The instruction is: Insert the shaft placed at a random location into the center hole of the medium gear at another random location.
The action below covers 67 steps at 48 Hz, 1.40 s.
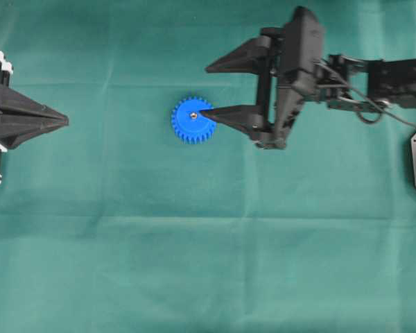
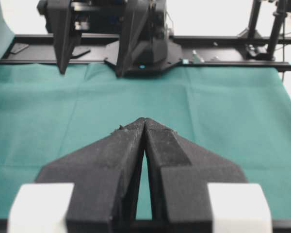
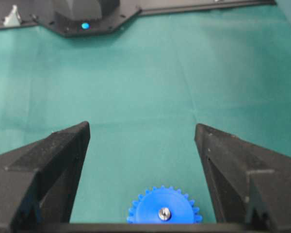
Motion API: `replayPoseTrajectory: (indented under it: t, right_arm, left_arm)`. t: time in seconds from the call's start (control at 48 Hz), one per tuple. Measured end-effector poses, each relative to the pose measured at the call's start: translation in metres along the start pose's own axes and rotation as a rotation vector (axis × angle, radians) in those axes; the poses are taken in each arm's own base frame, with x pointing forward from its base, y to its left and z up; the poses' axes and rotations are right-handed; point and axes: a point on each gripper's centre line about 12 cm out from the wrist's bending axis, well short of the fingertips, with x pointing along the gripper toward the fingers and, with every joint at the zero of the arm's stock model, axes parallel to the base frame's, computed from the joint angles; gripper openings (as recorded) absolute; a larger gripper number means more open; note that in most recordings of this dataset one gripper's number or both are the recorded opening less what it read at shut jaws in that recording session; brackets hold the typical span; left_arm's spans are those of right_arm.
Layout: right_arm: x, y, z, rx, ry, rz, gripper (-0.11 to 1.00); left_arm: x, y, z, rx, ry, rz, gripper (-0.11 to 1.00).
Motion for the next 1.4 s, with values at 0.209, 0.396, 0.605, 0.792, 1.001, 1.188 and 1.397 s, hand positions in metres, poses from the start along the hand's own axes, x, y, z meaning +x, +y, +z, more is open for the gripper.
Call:
replayPoseTrajectory:
  t: [0.209,0.396,0.605,0.792,1.001,1.188,1.397]
  right_arm:
    - [-0.018,0.000,-0.004,-0.001,-0.006,0.000,0.86]
    - [-0.043,-0.001,-0.007,-0.001,-0.028,-0.001,0.86]
    - [-0.077,-0.001,-0.008,0.001,-0.067,0.000,0.86]
    - [-0.105,-0.001,-0.014,0.001,-0.081,0.003,0.86]
    - [-0.123,-0.002,-0.018,0.003,-0.098,0.004,0.86]
    - [-0.124,-0.002,-0.021,0.005,-0.095,0.004,0.86]
    - [-0.123,-0.002,-0.022,0.003,-0.087,0.004,0.86]
  left_arm:
    - [0.000,0.000,0.000,0.002,-0.002,0.000,0.00]
    - [0.000,0.000,0.000,0.002,-0.002,0.000,0.00]
    - [0.000,0.000,0.000,0.000,-0.002,0.000,0.00]
    - [0.000,0.000,0.000,0.002,-0.002,0.000,0.00]
    - [0.000,0.000,0.000,0.000,-0.002,0.000,0.00]
    - [0.000,0.000,0.000,0.002,-0.002,0.000,0.00]
    - [0.000,0.000,0.000,0.002,-0.002,0.000,0.00]
